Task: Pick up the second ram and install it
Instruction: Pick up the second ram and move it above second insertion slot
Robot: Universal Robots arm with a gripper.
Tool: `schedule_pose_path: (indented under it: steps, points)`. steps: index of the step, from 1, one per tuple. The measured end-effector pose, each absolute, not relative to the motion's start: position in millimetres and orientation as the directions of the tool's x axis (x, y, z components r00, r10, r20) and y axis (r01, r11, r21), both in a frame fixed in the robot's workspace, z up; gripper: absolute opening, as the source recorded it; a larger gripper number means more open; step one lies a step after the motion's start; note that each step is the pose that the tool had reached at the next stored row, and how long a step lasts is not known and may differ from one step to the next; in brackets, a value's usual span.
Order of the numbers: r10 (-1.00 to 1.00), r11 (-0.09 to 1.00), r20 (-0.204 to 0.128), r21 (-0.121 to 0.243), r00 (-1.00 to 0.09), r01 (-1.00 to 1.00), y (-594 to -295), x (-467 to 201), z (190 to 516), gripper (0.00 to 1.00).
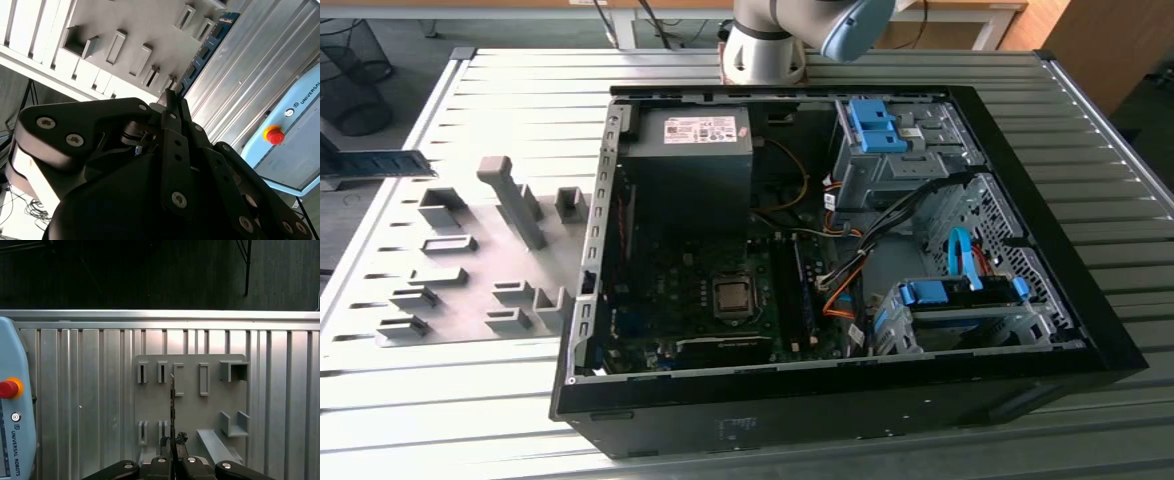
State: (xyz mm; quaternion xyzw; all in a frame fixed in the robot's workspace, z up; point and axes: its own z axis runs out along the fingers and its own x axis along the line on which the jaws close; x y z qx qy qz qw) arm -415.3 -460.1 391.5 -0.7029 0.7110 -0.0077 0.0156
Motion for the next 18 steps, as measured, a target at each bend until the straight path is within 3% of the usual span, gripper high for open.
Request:
schedule_pose_path:
  steps: [18]
  points:
    - [-1.0, 0.013, -0.011, -0.033, -0.012, -0.999, -459.2, -415.3, 410.9, 0.14]
